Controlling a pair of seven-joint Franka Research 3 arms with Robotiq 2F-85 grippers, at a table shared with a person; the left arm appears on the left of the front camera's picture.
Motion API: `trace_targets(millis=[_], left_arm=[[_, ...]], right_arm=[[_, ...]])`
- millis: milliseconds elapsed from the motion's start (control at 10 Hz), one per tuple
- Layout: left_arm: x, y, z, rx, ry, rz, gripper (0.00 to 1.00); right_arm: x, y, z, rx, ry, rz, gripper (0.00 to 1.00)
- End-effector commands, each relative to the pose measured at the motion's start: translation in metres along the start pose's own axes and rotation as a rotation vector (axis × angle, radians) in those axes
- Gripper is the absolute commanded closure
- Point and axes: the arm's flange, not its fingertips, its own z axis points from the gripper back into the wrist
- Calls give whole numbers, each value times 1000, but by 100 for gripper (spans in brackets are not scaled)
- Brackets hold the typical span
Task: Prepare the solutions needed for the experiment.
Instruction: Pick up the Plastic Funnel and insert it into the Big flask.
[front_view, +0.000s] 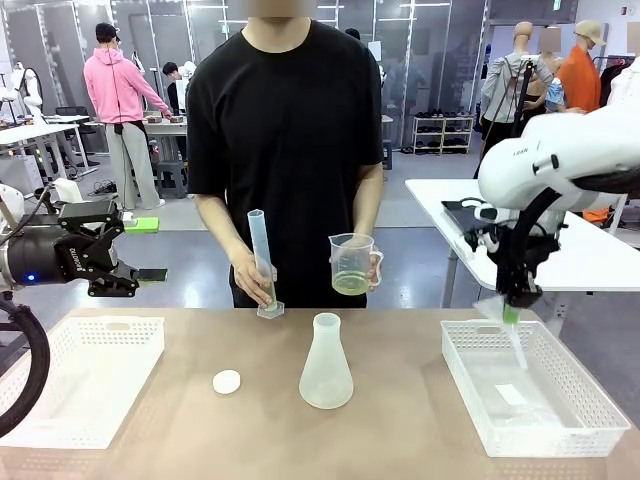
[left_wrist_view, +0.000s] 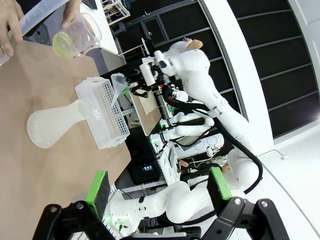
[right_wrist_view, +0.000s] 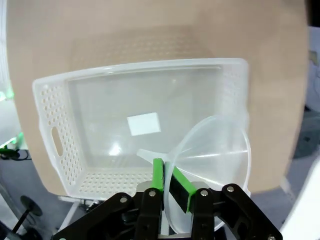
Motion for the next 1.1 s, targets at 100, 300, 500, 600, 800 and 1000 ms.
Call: trace_targets(millis=[100,300,500,600,800,1000], left_arm=[[0,-2,-2,-3,1,5,0],[0,-2,-2,-3,1,5,0],[0,-2,-2,-3,1,5,0],[0,-2,-2,-3,1,5,0],[0,-2,-2,-3,1,5,0],[0,-2,-2,-3,1,5,0]], right_arm=[[28,23,49,-281,25,-157,100],[44,39,73,-437,-44,-195,100],[52,53,86,-540,-105,-225,100],[53,53,85,-551,-88,-243,100],[52,50,78,-516,-92,-315,100],[52,49,93,-535,-109,-223,100]])
